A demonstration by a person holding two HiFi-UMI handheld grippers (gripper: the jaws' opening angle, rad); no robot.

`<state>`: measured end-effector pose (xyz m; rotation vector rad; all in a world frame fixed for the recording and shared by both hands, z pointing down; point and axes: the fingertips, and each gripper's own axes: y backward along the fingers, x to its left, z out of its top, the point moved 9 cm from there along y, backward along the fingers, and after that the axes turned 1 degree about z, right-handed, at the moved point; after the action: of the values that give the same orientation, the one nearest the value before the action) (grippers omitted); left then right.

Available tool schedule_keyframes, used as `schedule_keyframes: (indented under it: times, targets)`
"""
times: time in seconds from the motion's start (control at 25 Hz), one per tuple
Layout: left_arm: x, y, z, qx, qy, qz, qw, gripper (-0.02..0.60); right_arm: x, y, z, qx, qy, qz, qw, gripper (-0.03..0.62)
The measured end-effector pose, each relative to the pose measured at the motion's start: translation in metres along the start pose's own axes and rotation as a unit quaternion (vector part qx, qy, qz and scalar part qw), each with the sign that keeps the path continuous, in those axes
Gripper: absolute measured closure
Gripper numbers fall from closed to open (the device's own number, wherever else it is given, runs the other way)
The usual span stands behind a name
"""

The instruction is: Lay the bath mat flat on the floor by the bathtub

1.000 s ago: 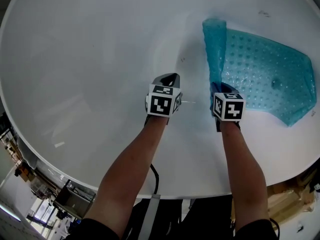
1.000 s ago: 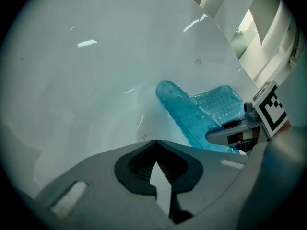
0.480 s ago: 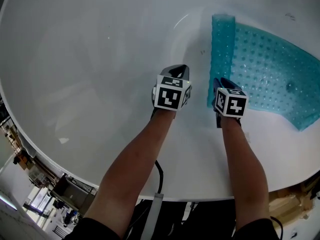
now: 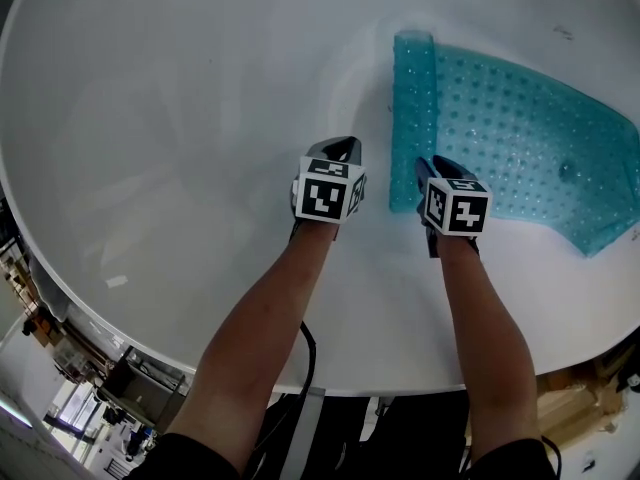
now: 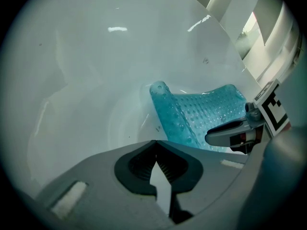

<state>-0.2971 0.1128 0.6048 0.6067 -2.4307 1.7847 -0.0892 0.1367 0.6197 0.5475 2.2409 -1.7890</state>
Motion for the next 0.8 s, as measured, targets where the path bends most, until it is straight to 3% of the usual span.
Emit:
schedule_keyframes:
  times: [0.24,0.48,0.8]
  targets:
    - [-0.011,-0.01,-0.002,0.013,0.0,-0.003,0.9999,0.577,-0.028,0.007,-0.004,0.0,-0.019,0.014,1.0,0.394]
    - [-0.018,-0.031,-0.004,0.014,0.002,-0.018,0.9997,0.548,-0.051,-0.011,-0.016,-0.01,-0.036,0.064,0.997,0.326]
    - [-0.018,-0.05,-0.015,0.022,0.01,-0.025,0.9994,0.543,-0.082,-0.034,-0.031,-0.01,-0.075,0.095,0.993,0.309]
